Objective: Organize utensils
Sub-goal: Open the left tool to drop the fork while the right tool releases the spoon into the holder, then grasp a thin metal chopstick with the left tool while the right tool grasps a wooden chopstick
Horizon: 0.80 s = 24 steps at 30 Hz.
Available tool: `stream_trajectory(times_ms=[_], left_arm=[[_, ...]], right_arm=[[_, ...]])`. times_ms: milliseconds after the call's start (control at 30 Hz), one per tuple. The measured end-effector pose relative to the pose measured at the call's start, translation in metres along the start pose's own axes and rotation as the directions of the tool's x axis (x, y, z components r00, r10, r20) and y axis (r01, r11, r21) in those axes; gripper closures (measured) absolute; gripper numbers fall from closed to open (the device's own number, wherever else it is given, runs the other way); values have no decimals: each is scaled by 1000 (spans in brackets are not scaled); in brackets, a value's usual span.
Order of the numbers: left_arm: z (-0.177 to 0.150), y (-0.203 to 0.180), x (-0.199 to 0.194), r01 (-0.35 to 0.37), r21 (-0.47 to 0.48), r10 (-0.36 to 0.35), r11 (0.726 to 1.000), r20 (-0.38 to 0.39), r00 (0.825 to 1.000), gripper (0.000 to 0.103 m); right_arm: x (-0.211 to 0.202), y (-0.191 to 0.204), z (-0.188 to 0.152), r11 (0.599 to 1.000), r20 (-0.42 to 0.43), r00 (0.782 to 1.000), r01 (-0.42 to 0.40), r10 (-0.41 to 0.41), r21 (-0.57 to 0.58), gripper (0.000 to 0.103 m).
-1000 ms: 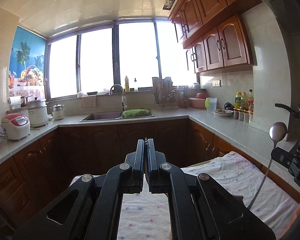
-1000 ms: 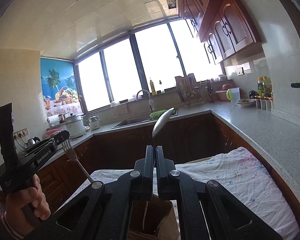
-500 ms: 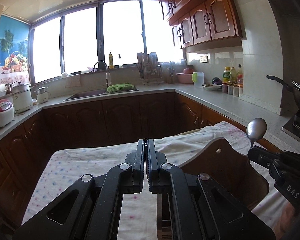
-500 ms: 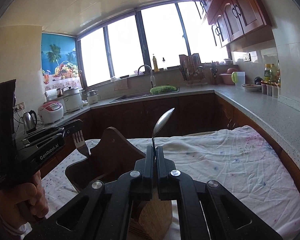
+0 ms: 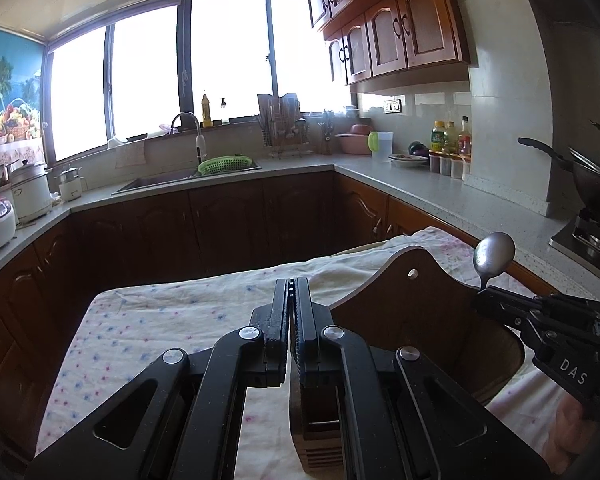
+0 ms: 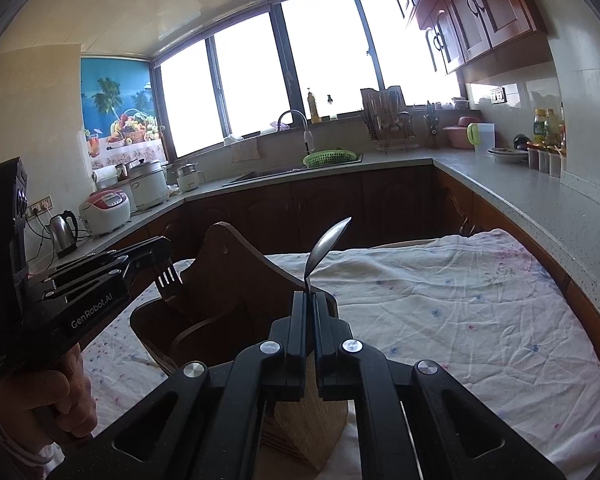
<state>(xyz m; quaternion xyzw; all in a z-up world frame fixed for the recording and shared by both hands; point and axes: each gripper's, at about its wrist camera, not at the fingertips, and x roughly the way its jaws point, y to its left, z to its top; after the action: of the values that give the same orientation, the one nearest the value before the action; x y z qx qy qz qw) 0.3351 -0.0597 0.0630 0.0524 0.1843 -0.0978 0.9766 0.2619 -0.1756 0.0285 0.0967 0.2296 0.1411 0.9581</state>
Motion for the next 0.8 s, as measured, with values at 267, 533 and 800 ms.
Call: stream_trajectory(times_ms=[267, 533, 800], left_arm=[[9, 9, -31, -47, -30, 49, 998, 59, 997, 41], [-4, 30, -79, -125, -74, 130, 989, 64, 989, 14], [-39, 42, -125, -124, -166, 124, 978, -12, 992, 7]], right_arm=[[-23, -10, 10, 997, 46, 999, 11, -14, 75, 56], [-77, -24, 10, 984, 147, 989, -2, -25, 178, 9], [-123, -24, -16, 973, 129, 991, 12, -43, 232, 6]])
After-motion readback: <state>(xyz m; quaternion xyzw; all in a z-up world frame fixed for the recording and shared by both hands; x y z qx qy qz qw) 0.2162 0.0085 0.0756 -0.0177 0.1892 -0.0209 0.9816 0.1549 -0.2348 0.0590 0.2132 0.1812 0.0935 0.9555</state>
